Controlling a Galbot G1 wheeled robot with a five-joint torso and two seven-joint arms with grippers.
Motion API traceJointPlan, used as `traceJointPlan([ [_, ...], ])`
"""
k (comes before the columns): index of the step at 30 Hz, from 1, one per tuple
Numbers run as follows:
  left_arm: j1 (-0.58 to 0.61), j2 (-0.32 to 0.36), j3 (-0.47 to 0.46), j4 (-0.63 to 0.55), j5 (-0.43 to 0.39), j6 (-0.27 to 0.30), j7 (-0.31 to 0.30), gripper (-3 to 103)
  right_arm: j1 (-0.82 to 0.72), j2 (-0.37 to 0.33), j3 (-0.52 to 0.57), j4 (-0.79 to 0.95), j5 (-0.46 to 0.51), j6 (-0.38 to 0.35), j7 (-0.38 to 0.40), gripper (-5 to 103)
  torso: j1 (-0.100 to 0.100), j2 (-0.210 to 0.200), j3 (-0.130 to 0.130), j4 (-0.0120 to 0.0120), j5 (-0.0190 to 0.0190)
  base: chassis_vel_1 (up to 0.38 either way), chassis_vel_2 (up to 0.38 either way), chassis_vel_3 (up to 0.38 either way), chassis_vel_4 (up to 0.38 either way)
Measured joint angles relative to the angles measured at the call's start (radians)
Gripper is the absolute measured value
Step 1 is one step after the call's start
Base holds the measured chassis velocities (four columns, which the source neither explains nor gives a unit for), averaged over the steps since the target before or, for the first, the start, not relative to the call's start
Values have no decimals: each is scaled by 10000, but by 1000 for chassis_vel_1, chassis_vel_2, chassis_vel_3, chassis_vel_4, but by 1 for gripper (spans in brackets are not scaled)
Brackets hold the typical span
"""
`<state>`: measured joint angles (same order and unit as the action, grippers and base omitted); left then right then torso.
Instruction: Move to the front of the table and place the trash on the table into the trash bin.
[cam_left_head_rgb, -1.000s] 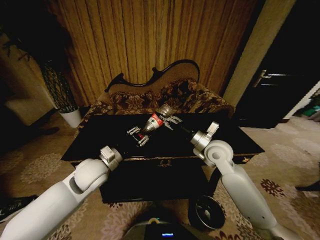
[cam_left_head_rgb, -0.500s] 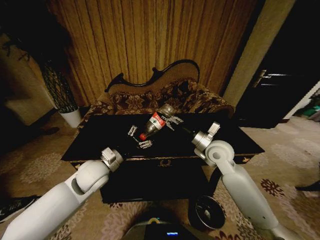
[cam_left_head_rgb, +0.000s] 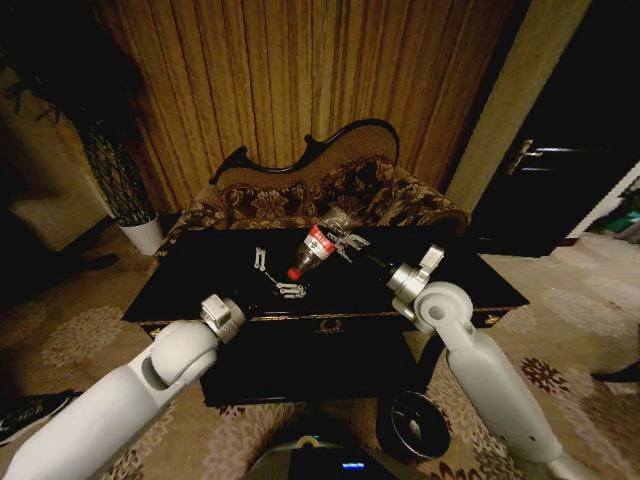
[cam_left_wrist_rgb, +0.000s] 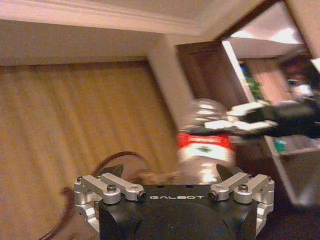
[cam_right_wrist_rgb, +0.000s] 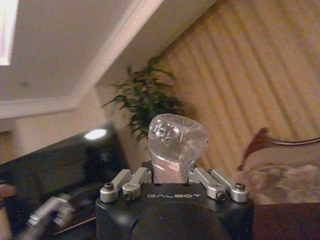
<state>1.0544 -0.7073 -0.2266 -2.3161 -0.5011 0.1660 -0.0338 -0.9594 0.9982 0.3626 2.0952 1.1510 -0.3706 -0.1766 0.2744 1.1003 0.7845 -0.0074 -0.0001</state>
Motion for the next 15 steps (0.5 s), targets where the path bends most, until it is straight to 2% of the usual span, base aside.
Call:
traceJointPlan([
  [3, 749, 4, -1823, -214, -999, 318, -240, 100, -337, -113, 420, -124, -336, 123, 201, 27, -1, 0, 0, 0, 0, 0, 0, 0, 0],
  [4, 749, 4, -1823, -214, -999, 318, -240, 100, -337, -113, 420, -124, -336, 123, 201, 27, -1, 0, 0, 0, 0, 0, 0, 0, 0],
  [6, 1308, 177, -3081, -509, -1832, 486, -464, 100, -405, -247, 621, -249, -529, 179, 507, 27, 0, 1, 0, 1, 1, 0, 0, 0, 0],
  [7, 1308, 177, -3081, -509, -1832, 486, -464, 100, -405, -247, 621, -249, -529, 179, 507, 27, 0, 1, 0, 1, 1, 0, 0, 0, 0],
  [10, 1989, 352, -4301, -774, -2270, 525, -639, 100, -281, -326, 689, -543, -1147, 393, 1252, 27, 0, 1, 0, 1, 1, 0, 0, 0, 0],
  [11, 1989, 352, -4301, -774, -2270, 525, -639, 100, -281, -326, 689, -543, -1147, 393, 1252, 27, 0, 1, 0, 1, 1, 0, 0, 0, 0],
  [13, 2486, 369, -4978, -983, -2272, 611, -1351, 100, -231, -410, 709, -773, -2074, 500, 1924, 27, 0, 0, 0, 2, 1, 0, 0, 0, 0],
  [14, 2486, 369, -4978, -983, -2272, 611, -1351, 100, -231, -410, 709, -773, -2074, 500, 1924, 27, 0, 0, 0, 2, 1, 0, 0, 0, 0],
  [15, 2701, 313, -5348, -1149, -2277, 844, -1797, 100, -239, -506, 744, -873, -2543, 569, 2166, 27, 0, 0, 0, 1, 2, 0, 0, 0, 0],
])
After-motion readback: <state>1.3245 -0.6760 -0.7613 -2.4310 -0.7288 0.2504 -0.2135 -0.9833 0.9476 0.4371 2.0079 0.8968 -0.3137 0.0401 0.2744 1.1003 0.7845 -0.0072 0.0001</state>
